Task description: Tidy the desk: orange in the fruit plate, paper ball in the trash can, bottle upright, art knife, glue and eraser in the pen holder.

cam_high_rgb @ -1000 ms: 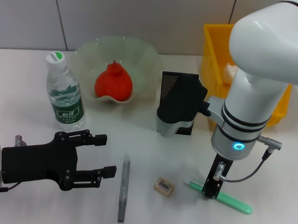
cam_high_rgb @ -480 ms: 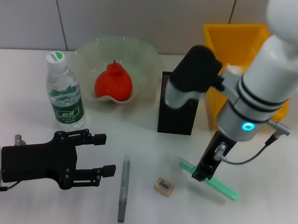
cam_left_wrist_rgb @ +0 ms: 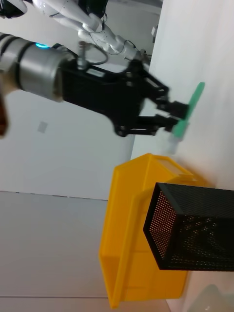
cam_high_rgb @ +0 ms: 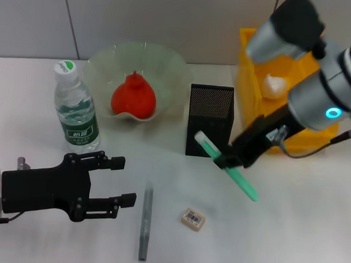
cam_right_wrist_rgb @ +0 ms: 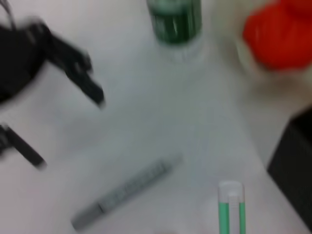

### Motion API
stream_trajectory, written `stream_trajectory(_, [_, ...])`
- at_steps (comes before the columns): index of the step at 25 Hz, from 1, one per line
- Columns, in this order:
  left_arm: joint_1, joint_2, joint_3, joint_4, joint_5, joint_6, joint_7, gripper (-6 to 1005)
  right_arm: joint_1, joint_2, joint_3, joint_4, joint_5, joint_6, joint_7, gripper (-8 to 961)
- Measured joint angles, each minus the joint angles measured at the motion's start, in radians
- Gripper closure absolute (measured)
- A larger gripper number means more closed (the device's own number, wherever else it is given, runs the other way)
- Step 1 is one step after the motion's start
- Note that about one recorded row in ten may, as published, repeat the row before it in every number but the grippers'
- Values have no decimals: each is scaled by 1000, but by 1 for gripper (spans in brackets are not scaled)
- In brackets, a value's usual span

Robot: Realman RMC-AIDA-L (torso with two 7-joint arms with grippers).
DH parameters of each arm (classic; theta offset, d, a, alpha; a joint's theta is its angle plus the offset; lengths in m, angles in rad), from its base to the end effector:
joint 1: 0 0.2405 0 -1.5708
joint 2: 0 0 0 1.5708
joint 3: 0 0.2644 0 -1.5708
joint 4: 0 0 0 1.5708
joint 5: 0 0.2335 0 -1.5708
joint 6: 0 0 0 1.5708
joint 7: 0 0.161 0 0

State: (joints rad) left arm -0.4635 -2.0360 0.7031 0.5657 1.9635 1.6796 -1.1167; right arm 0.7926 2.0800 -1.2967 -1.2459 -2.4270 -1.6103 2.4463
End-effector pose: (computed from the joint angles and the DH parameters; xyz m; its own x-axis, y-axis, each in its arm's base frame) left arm -0.2957 0.3202 -0.0164 0.8297 0.1899 0.5249 0.3038 -0.9425 -0.1393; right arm 0.1174 0.4017 -0.0268 0.8498 -0.5030 0.1577 -0.4620 -0.8547 -0.2367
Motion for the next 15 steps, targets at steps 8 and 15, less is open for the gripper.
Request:
stream_trajectory(8, [-1,0,1,0,0,1,0,226,-92,0,159,-48,256,81,-175,778])
stream_trajectory(15, [-3,-3,1,2,0,6,0,227,-171,1,181,-28,419,244,-304,778])
